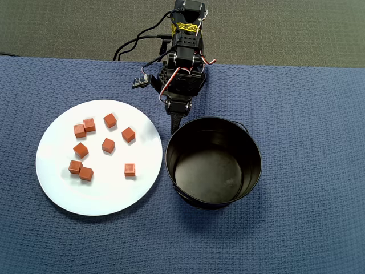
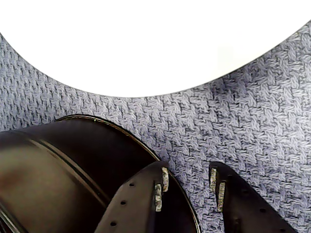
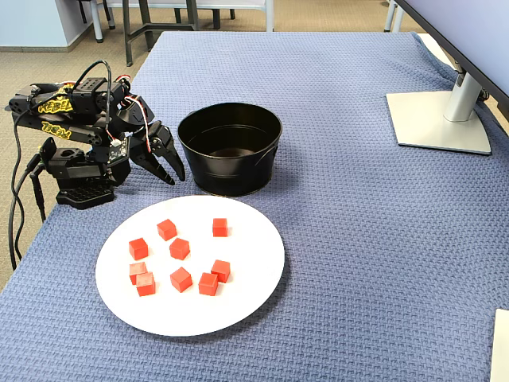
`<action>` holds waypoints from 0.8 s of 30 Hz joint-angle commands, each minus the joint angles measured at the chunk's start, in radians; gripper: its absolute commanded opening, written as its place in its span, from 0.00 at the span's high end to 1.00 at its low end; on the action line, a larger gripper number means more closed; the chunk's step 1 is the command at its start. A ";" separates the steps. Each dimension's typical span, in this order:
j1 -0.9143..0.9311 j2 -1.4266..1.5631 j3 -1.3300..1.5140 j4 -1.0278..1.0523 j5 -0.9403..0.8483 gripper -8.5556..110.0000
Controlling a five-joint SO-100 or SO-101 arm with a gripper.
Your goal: Pick up the red cubes from the white plate and place them in the black recipient
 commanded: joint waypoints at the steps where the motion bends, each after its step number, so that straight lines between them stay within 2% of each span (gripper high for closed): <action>1: 0.008 0.021 -0.021 0.060 0.115 0.93; 18: 0.054 0.023 -0.015 0.035 0.137 0.93; 24: 0.097 0.000 -0.121 0.130 0.126 0.93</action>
